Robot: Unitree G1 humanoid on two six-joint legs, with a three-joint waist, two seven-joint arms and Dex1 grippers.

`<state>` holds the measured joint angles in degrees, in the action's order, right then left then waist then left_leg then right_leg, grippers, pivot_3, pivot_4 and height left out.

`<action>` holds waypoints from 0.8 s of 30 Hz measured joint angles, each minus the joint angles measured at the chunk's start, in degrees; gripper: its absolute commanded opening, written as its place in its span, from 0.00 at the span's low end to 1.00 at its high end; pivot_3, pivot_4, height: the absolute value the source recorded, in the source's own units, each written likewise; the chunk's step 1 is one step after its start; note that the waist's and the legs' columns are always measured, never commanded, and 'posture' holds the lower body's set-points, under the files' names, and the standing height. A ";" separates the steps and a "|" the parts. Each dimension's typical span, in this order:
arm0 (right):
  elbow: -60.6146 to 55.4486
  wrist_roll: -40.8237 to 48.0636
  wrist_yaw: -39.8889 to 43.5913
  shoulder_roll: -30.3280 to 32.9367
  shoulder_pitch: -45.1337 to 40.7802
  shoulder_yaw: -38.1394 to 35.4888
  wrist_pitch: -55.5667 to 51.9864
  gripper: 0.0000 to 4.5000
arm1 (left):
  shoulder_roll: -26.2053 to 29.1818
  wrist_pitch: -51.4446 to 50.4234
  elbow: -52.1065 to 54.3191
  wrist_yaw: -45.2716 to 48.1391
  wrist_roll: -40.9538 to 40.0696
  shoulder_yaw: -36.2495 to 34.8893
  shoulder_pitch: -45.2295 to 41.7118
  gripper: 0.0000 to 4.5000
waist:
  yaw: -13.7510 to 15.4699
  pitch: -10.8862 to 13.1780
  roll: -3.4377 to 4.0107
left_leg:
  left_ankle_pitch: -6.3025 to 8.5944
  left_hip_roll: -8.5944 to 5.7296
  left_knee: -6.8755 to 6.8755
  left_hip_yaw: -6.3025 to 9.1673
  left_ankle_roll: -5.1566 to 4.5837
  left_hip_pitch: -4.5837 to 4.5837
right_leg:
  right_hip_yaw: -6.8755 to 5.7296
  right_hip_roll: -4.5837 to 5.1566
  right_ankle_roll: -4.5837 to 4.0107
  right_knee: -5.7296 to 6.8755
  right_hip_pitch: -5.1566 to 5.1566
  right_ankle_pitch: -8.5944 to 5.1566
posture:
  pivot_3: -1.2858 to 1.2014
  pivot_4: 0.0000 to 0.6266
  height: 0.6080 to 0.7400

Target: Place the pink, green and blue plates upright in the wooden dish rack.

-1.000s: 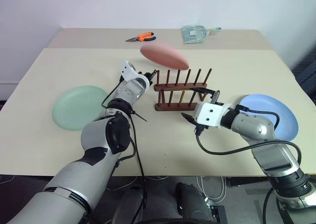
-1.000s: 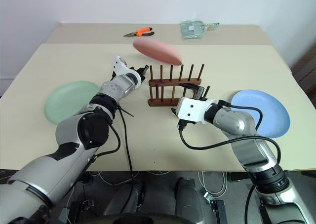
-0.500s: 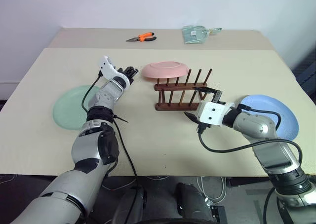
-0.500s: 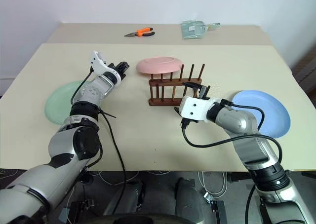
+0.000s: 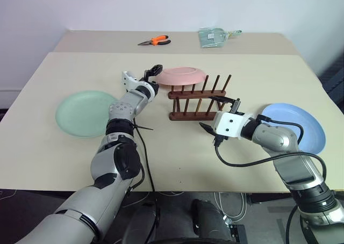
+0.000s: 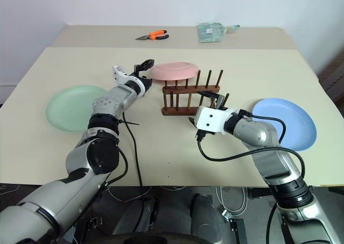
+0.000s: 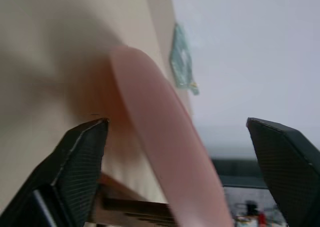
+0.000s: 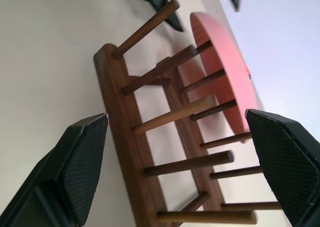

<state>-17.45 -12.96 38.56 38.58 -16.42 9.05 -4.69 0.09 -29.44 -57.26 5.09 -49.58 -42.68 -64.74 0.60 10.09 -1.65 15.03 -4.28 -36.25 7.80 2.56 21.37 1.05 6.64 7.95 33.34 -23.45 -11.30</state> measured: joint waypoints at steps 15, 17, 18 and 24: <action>-1.64 -0.41 -0.04 0.00 0.50 -0.09 -0.83 1.00 | -0.01 7.24 -9.37 6.67 -4.39 -4.27 -5.95 0.01 | -0.25 -0.01 -0.02 | 0.00 0.01 -0.01 -0.01 0.00 -0.03 | -0.01 0.00 0.00 0.00 0.03 0.00 | 0.52 0.24 1.00; -1.93 -0.41 -0.04 0.00 0.50 -0.09 -0.93 1.00 | 0.19 7.45 -8.19 7.69 -4.53 -4.05 -6.77 0.01 | -0.55 -0.05 0.05 | 0.00 0.01 0.03 -0.08 -0.01 -0.12 | 0.03 0.00 0.01 0.00 0.08 -0.01 | 0.52 0.24 1.00; -1.98 -0.41 -0.04 0.00 0.50 -0.09 -0.99 1.00 | 0.40 7.53 -7.81 8.36 -4.67 -4.09 -6.55 0.01 | -0.82 -0.05 0.05 | 0.00 0.03 0.05 -0.07 0.00 -0.13 | 0.02 -0.01 0.01 0.01 0.08 -0.01 | 0.52 0.24 1.00; -2.13 0.95 -0.03 -0.37 0.14 -1.23 -2.39 1.00 | 0.66 9.76 1.64 14.86 1.79 5.36 -3.06 0.01 | -1.42 0.07 -0.02 | -0.02 0.02 0.02 -0.04 0.03 0.02 | 0.03 -0.02 -0.01 0.02 -0.04 0.01 | 0.52 0.24 1.00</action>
<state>-19.57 -12.01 38.53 38.21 -16.27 7.82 -7.08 0.74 -19.68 -55.63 19.95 -47.79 -37.32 -67.80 -0.82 10.16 -1.67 15.01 -4.25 -36.23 7.75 2.59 21.39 1.08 6.61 7.94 33.36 -23.49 -11.29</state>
